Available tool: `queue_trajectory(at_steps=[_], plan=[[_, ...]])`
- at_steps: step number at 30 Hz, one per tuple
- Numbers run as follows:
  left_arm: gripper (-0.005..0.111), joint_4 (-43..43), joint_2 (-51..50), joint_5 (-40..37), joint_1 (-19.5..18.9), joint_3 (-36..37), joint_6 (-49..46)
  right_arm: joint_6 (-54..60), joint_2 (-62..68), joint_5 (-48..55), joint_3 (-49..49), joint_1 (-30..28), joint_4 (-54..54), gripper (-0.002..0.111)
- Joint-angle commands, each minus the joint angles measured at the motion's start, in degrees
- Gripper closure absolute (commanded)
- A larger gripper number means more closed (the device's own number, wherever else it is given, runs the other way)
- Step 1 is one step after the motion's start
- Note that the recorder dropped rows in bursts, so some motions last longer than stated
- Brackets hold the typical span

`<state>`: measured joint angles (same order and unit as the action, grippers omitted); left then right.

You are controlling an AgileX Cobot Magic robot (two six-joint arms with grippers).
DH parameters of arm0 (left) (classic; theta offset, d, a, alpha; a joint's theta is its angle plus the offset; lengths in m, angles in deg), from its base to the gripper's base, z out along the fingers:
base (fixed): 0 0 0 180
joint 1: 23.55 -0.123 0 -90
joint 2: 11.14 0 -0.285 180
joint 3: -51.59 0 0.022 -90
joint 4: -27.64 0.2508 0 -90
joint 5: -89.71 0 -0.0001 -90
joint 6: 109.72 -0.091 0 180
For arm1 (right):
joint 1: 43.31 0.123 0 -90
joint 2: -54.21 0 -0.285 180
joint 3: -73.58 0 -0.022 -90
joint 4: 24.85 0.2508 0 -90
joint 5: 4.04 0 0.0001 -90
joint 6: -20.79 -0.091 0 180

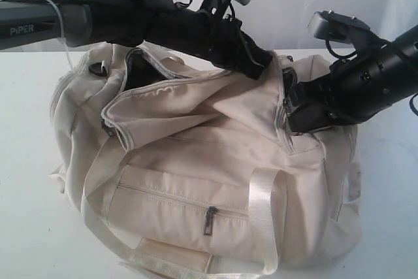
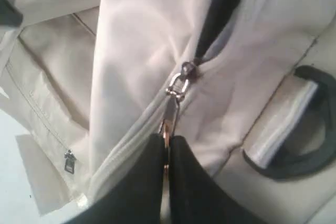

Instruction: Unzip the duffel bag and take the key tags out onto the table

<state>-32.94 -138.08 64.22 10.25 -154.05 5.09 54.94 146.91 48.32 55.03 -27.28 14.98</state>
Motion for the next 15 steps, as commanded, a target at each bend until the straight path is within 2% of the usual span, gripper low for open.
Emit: queue_trajectory(at_steps=[1, 15], plan=[[0.107, -1.5, 0.5, -0.8, -2.3, -0.6, 1.4, 0.5, -2.4, 4.8, -0.8, -0.1, -0.6, 0.108], [0.107, -1.5, 0.5, -1.4, -2.8, -0.6, 1.4, 1.7, -9.1, 16.7, -2.2, -0.1, -1.1, 0.108]])
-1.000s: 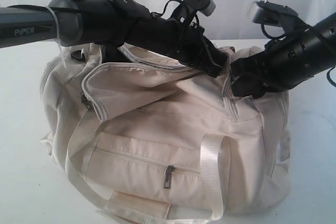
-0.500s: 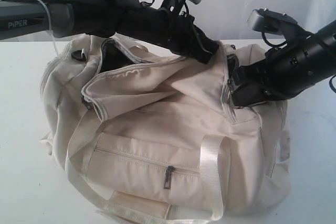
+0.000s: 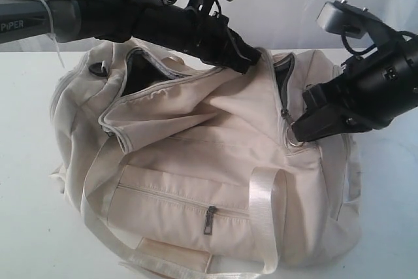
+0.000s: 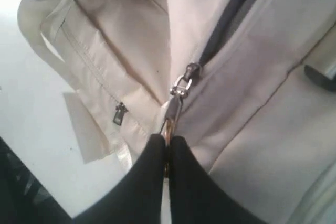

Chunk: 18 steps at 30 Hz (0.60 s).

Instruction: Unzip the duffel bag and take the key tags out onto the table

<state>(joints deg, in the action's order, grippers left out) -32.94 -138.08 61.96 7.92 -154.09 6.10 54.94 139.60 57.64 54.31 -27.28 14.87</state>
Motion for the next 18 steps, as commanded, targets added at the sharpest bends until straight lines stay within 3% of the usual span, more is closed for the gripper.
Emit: queue_trajectory(at_steps=[1, 5, 10, 13, 14, 16, 18], plan=[[0.107, -1.5, 0.5, 0.5, -0.5, -0.5, 0.3, 1.7, -1.8, 7.9, -1.9, -0.1, -1.0, 0.108], [0.107, -1.5, 0.5, -2.1, -0.5, -0.5, 0.3, 2.1, -1.8, 7.9, -4.8, -0.1, -1.4, 0.108], [0.107, -1.1, 1.5, -11.7, -0.5, -0.5, 0.3, 6.7, -1.9, 5.9, -6.1, -0.1, -0.8, 0.105], [0.107, 4.9, 4.8, -19.7, -0.5, -0.5, 4.8, 9.1, -2.4, 5.8, -5.8, -0.1, -0.6, 0.075], [0.107, 9.8, 6.3, -23.3, -0.5, -0.5, 8.7, 9.1, -3.0, 5.2, -5.1, -0.1, -0.9, 0.058], [0.107, 14.7, 8.0, -30.3, -0.5, -0.5, 13.2, 7.3, -4.3, 4.2, -3.0, -0.1, -1.6, 0.048], [0.107, 15.0, 9.1, -38.8, -0.5, -0.5, 14.2, 4.7, -6.0, 1.3, -0.5, -0.1, -2.7, 0.048]])
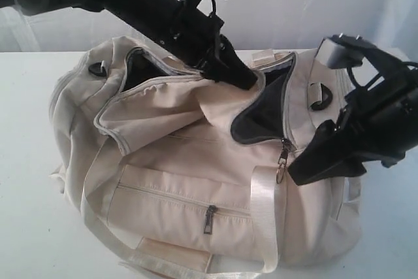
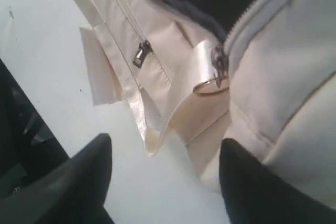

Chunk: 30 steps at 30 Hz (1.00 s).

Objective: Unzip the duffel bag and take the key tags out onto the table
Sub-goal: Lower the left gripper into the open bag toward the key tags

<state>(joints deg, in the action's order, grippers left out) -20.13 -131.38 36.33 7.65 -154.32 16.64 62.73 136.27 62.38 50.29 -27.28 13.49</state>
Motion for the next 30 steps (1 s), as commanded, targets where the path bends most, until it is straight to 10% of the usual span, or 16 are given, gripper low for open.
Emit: queue_trajectory(at_steps=[1, 10, 15, 23, 30], plan=[[0.107, 2.2, 3.0, -15.1, -0.2, -0.3, 4.1, -3.8, -3.3, -4.5, 4.1, -0.1, -1.4, 0.048], [0.107, 2.0, 14.9, -16.6, 1.4, 13.3, 10.3, -6.2, -8.3, -9.1, 6.7, -0.1, -4.3, 0.048], [0.107, 0.5, 20.2, -16.2, 8.5, 25.7, 10.4, -6.2, -8.3, -8.7, 6.7, -0.1, -5.2, 0.048], [0.106, 1.7, 21.7, 1.2, 14.2, 39.3, 10.3, -7.3, -8.3, -6.6, 6.7, -0.1, -5.2, 0.048], [0.050, -2.1, 21.7, 2.5, 14.2, 42.7, 10.3, -7.3, -8.3, -6.2, 6.7, -0.1, -4.8, 0.048]])
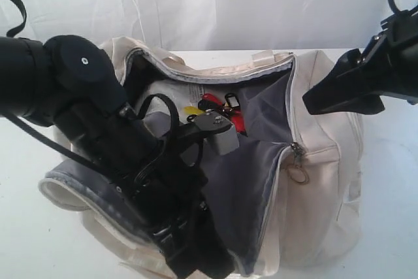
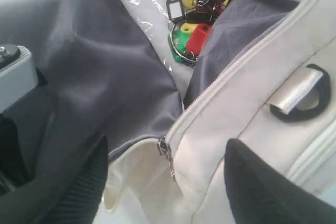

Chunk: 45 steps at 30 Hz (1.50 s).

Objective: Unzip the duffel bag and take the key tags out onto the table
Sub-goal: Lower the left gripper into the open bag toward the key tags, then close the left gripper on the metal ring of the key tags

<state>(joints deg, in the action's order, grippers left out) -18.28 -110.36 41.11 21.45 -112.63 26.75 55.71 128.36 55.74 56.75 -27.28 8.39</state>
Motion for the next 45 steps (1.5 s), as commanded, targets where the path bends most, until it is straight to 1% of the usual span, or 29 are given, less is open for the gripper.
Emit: queue_trajectory(at_steps=[1, 2, 3, 4, 7, 8, 10, 12, 13, 15, 17, 19, 21, 23, 25, 27, 28, 29, 31, 32, 33, 37, 39, 42, 43, 45], plan=[[0.038, -5.7, 0.7, -3.1, 0.4, 0.8, 0.1, -0.3, -0.4, 0.5, 0.3, -0.1, 0.3, 0.048], [0.029, -7.1, 0.7, -4.5, 0.4, 0.3, 0.1, -0.3, -0.4, 0.5, 0.3, -0.1, 0.3, 0.048], [0.026, -8.6, 0.7, -6.4, 0.4, -0.5, 0.1, -0.3, -0.4, 0.5, 0.3, -0.1, 0.3, 0.048], [0.027, -9.9, 0.7, -8.5, 0.4, -1.5, 0.1, -0.3, -0.4, 0.5, 0.3, -0.1, 0.3, 0.048], [0.038, -11.8, 1.4, -13.2, 0.4, -4.7, 0.1, -0.3, -0.4, 0.5, 0.3, -0.1, 0.3, 0.048], [0.045, -11.7, 2.1, -14.3, 0.4, -5.9, 0.1, -0.3, -0.4, 0.5, 0.3, -0.1, 0.3, 0.048], [0.054, -9.5, 3.7, -14.9, 0.3, -7.7, 0.3, -0.3, -0.4, 0.5, 0.3, -0.1, 0.3, 0.048], [0.064, -3.0, 5.7, -13.5, 0.3, -9.0, 1.8, -0.3, -0.4, 0.5, 0.3, -0.1, 0.3, 0.049], [0.071, 2.0, 6.9, -11.6, 0.3, -9.5, 4.8, -0.3, -0.4, 0.5, 0.2, -0.1, 0.3, 0.050], [0.081, 11.9, 8.9, -7.0, 0.3, -9.9, 11.0, -0.3, -0.4, 0.5, 0.2, -0.1, 0.3, 0.052], [0.091, 23.2, 10.1, -0.3, 0.3, -9.9, 18.7, -0.3, -0.4, 0.4, 0.2, -0.1, 0.3, 0.052], [0.099, 31.2, 10.1, 6.6, 0.3, -9.9, 24.9, -0.3, -0.4, 0.4, 0.2, -0.1, 0.3, 0.052], [0.105, 36.1, 9.0, 14.2, -0.1, -10.0, 29.1, -0.4, -0.4, 0.4, 0.2, -0.1, 0.3, 0.052], [0.106, 36.1, 6.8, 17.0, -1.4, -11.7, 30.6, -0.7, -0.4, 0.4, 0.2, -0.1, 0.3, 0.052], [0.106, 36.0, 3.6, 15.7, -3.2, -15.6, 31.6, -0.8, -0.4, 0.4, 0.2, -0.1, 0.3, 0.052], [0.106, 35.8, -0.5, 13.2, -4.6, -20.0, 31.6, -1.4, -0.4, 0.4, 0.2, -0.1, 0.1, 0.056], [0.106, 35.8, -2.6, 11.8, -5.2, -22.6, 31.6, -2.1, -0.4, 0.4, 0.2, -0.1, -0.3, 0.061], [0.106, 35.9, -4.7, 10.8, -5.7, -25.1, 31.4, -2.5, -0.4, 0.4, 0.2, -0.1, -1.3, 0.068], [0.106, 36.2, -8.5, 9.9, -6.2, -29.8, 31.3, -3.5, -0.6, 0.4, 0.2, -0.1, -4.0, 0.087], [0.106, 36.6, -9.9, 9.7, -6.3, -31.5, 31.3, -4.2, -0.9, 0.2, 0.2, -0.1, -5.5, 0.099], [0.106, 36.7, -11.6, 9.7, -6.5, -33.5, 31.2, -5.6, -1.3, 0.1, 0.2, -0.1, -7.4, 0.108], [0.106, 39.2, -17.5, 8.8, -6.8, -40.2, 31.1, -12.8, -5.4, -2.8, 0.2, -0.1, -16.6, 0.108], [0.106, 41.4, -20.4, 7.9, -6.8, -42.2, 31.7, -17.2, -8.4, -3.3, 0.0, -0.1, -21.9, 0.108], [0.105, 42.1, -23.6, 7.7, -7.4, -43.4, 31.8, -20.1, -12.6, -6.5, -2.0, -0.1, -24.6, 0.108], [0.102, 42.1, -24.5, 7.8, -7.7, -43.4, 31.8, -20.2, -13.6, -7.5, -2.8, -0.1, -24.7, 0.108], [0.090, 42.1, -26.2, 7.8, -8.1, -43.4, 31.8, -20.7, -15.4, -8.9, -4.5, -0.1, -24.7, 0.108]])
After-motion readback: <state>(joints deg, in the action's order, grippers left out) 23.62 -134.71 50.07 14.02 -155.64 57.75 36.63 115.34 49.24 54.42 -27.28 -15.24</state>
